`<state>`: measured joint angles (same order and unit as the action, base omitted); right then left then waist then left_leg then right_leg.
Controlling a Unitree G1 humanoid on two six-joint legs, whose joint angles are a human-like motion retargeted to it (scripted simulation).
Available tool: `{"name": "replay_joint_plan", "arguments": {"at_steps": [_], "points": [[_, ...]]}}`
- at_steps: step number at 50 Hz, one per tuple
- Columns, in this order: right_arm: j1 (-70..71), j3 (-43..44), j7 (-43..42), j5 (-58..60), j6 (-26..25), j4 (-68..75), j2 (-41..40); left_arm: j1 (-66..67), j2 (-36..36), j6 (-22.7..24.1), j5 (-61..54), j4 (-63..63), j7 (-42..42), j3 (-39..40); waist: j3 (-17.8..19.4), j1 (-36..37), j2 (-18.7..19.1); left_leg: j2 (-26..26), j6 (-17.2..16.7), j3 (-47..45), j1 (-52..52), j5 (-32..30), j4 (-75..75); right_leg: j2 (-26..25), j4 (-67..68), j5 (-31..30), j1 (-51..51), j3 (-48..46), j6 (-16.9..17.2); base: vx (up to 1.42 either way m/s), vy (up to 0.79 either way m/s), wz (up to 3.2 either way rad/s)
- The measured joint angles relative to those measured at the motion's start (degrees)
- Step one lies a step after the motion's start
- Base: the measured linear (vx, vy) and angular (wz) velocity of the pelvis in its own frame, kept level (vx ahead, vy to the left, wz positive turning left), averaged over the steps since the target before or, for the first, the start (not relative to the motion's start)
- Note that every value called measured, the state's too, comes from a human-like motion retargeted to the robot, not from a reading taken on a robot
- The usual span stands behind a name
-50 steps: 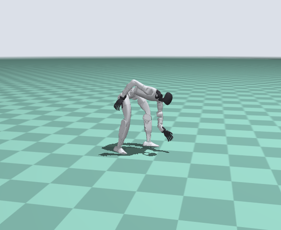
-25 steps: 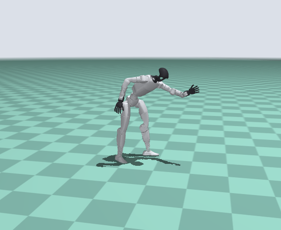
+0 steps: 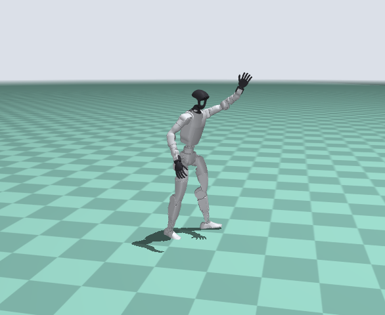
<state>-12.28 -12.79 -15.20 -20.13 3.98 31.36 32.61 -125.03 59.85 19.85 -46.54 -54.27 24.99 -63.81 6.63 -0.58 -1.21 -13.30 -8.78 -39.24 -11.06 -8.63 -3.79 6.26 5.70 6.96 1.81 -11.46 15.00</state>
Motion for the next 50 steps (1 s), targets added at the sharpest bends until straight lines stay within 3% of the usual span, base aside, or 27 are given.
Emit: {"name": "replay_joint_plan", "arguments": {"at_steps": [13, 22, 31, 40, 45, 50], "points": [[-2.2, -1.7, 3.4, 3.1, -0.2, 6.6, -0.5, -5.9, -4.0, -1.3, 8.0, -2.6, -0.5, -2.0, -4.8, 1.7, 3.0, 1.4, -1.4, 2.8, 2.8, 1.2, -0.5, 0.3, -1.9, 1.7, -5.9, -3.6, 0.0, 0.01, -0.04, 0.27], [-2.2, 0.1, 2.5, 0.9, -0.6, 11.9, -3.5, -0.4, -3.9, -1.2, 7.8, -0.1, -1.0, 1.7, -3.7, 0.8, 3.1, 1.4, -2.1, 3.4, 3.3, 1.3, -1.0, -0.1, -1.7, 1.8, -6.8, -4.7, -0.1, 0.0, 0.0, 0.04], [-1.9, -0.6, 2.7, 1.3, -1.0, 9.3, -3.9, 12.6, -4.2, -0.3, 8.1, 4.9, 0.1, 9.1, 2.9, 1.4, 2.0, 0.4, -1.1, 3.4, 1.3, 0.8, -1.1, -0.8, 0.4, 1.5, -3.1, -3.3, -0.9, -0.04, 0.01, -0.09], [1.8, -2.7, 0.8, 2.2, 2.4, 1.4, -2.3, 25.6, -4.2, 3.3, 17.1, 4.5, 5.6, 15.6, 14.4, -0.5, -1.4, -2.1, -2.3, 4.8, -7.2, -1.4, -1.2, -2.6, 4.1, -0.3, 8.8, -0.4, -2.0, -0.15, 0.05, -0.31], [3.4, -3.7, -2.1, 1.0, 4.3, -6.2, -0.7, 32.1, -6.3, 6.8, 11.1, 2.3, 8.4, 19.1, 22.3, -2.6, -4.9, -3.7, -3.1, 4.5, -13.9, -3.2, -1.2, -4.1, 3.1, -2.8, 15.9, 0.6, -2.8, -0.17, 0.1, -0.38], [1.2, -5.9, -4.3, -1.5, 5.5, -12.5, 1.5, 39.5, -10.7, 9.8, 2.8, -0.6, 8.3, 21.0, 23.2, -5.0, -8.8, -4.3, -2.3, 3.8, -25.3, -5.2, -1.2, -4.9, -1.3, -6.9, 26.0, 2.4, -5.3, -0.13, 0.14, -0.41]]}}
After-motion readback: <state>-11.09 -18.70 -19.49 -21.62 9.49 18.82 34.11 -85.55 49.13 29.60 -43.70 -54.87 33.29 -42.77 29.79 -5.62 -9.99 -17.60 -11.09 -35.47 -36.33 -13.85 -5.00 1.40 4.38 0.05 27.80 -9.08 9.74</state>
